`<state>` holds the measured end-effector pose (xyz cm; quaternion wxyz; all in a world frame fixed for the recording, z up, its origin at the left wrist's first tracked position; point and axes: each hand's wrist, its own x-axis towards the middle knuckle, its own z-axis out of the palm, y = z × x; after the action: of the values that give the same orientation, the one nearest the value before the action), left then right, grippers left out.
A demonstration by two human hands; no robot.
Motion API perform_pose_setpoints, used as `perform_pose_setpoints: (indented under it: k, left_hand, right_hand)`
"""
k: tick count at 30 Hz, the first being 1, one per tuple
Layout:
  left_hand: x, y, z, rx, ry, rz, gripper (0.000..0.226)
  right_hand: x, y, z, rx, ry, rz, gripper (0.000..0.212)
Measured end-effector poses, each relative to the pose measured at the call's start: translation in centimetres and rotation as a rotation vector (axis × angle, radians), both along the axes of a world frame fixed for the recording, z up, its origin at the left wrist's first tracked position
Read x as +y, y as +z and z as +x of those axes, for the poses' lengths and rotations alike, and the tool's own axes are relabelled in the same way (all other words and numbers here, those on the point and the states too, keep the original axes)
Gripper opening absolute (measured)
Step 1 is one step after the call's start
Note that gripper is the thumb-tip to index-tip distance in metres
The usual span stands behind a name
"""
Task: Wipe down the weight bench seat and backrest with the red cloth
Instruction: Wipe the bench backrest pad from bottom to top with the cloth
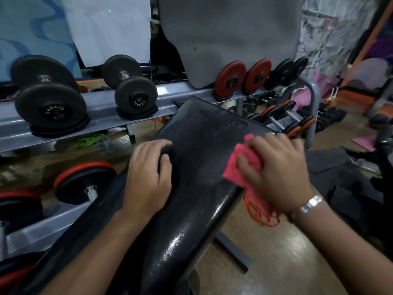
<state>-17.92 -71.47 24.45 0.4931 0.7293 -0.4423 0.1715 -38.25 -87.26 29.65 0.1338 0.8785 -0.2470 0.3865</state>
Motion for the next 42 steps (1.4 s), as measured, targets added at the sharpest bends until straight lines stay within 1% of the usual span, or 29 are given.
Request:
perform_pose_setpoints:
  k: [2,4,6,8,10,12,14,16,18,20,22,24,28,30,32,34,36,40,42]
  left_hand:
    - [-0.2,-0.6,-0.3,-0.039,-0.005,-0.007,0.03]
    - [-0.2,-0.8,-0.2,-0.049,0.007,-0.026,0.03]
    - [-0.1,-0.9,-0.1,-0.027,0.019,-0.035,0.03]
    - [0.0,-1.0,-0.1,-0.005,0.024,-0.033,0.03]
    - [-0.1,-1.1,-0.3,-0.014,0.016,-0.023,0.03]
    - [-0.1,-1.1,-0.3,-0.029,0.015,-0.007,0.029]
    - [-0.2,-1.2,-0.2,-0.039,0.015,0.01,0.029]
    - [-0.2,-1.4,-0.1,-0.03,0.016,0.014,0.03]
    - [-0.1,-1.5,-0.1,-0.022,0.02,0.007,0.03]
    - [-0.1,-1.5,-0.2,-0.016,0.021,-0.001,0.03]
    - [-0.2,-1.5,-0.2,-0.017,0.024,-0.009,0.03]
    - [-0.2,-1.5,-0.1,-0.016,0.025,-0.012,0.029]
    - [-0.2,-1.5,0.0,0.007,0.025,-0.007,0.029]
    - [-0.2,-1.5,0.0,0.016,0.025,0.0,0.029]
    - [-0.2,-1.4,0.0,0.034,0.029,0.011,0.029]
    - [-0.2,-1.4,0.2,0.053,0.03,0.021,0.029]
    - [-0.3,-1.4,0.3,0.064,0.025,0.028,0.029]
    - [-0.3,-1.4,0.4,0.069,0.028,0.029,0.029]
    - [-0.3,-1.5,0.4,0.064,0.027,0.027,0.028]
  right_hand:
    - [-2.0,1.8,0.6,-0.062,-0.15,0.057,0.028]
    - [-2.8,3.0,2.1,-0.089,-0.234,0.089,0.029]
    - [-2.0,2.7,3.1,-0.061,-0.188,0.095,0.027]
    - [-0.9,1.6,2.5,0.002,-0.1,0.044,0.024]
    - [-1.0,1.4,1.2,0.047,-0.076,0.017,0.025]
    - [-2.4,2.4,1.3,0.055,-0.148,0.044,0.028]
    - [-3.7,3.9,2.8,0.06,-0.261,0.126,0.03]
    - [-3.6,4.5,4.8,0.091,-0.312,0.16,0.031]
    - [-2.5,3.8,5.7,0.166,-0.279,0.092,0.034]
    - [-1.6,3.0,4.9,0.246,-0.185,0.027,0.035]
    - [-1.7,3.3,3.8,0.292,-0.127,0.035,0.035]
    - [-2.8,4.1,4.1,0.29,-0.173,0.054,0.035]
    - [-3.6,5.1,8.0,0.256,-0.274,0.114,0.031]
    - [-2.7,4.3,9.0,0.275,-0.24,0.059,0.031]
    - [-1.8,3.3,8.6,0.308,-0.161,-0.028,0.032]
    - [-1.8,3.2,7.9,0.333,-0.094,-0.047,0.033]
    - [-2.8,3.9,7.9,0.331,-0.115,-0.031,0.033]
    - [-3.9,4.8,10.7,0.315,-0.265,0.043,0.032]
    - [-3.2,4.3,11.0,0.332,-0.222,0.04,0.033]
